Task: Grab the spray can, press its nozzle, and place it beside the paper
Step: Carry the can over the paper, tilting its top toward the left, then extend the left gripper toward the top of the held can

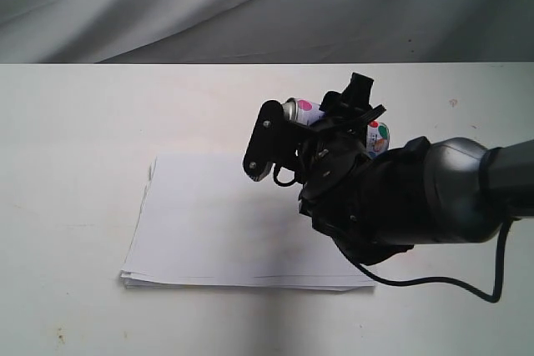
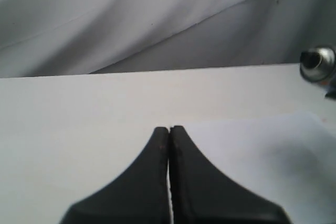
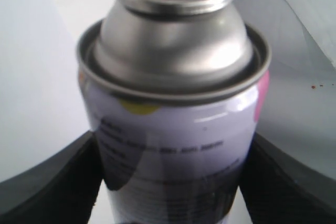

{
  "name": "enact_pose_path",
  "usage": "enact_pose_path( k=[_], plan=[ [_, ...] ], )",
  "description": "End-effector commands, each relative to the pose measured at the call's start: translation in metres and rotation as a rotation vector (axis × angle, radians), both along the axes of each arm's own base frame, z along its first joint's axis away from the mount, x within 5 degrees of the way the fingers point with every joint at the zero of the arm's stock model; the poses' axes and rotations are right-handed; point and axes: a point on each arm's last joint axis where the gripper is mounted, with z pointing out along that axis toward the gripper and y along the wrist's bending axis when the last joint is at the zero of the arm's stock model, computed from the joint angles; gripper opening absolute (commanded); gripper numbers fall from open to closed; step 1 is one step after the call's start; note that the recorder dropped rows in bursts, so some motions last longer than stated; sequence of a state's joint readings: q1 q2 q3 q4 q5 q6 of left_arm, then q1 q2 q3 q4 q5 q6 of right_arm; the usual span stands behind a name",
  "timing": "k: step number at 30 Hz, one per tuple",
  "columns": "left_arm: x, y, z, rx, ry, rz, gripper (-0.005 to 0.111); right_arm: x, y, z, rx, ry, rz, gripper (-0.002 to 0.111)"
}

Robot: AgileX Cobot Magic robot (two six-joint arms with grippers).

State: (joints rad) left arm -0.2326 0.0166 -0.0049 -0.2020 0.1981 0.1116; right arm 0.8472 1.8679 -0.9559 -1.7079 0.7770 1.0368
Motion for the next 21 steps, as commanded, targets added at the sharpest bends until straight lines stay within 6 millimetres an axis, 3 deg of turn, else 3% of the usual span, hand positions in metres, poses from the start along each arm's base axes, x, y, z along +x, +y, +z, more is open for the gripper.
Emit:
enact_pose_path(
  k=[1,8,13,17,21],
  plan=[
    [0.001,0.001,0.010,-0.234,-0.061,0.022,0.000,0.001,-0.001,0.008,-0.042,-0.051,0.009,0.000],
    [0.001,0.002,0.014,-0.454,-0.054,0.038,0.000,0.001,-0.001,0.008,-0.042,-0.051,0.009,0.000],
    [0.002,0.000,0.014,-0.460,-0.013,0.027,0.000,0.001,-0.001,0.008,-0.050,-0.051,0.014,0.000],
    [0.005,-0.004,0.041,-0.450,0.021,-0.003,0.000,0.001,-0.001,0.008,-0.062,-0.050,0.019,0.000],
    [0.020,-0.009,0.084,-0.439,0.043,-0.010,0.000,0.001,-0.001,0.008,-0.065,-0.051,0.019,0.000]
  ],
)
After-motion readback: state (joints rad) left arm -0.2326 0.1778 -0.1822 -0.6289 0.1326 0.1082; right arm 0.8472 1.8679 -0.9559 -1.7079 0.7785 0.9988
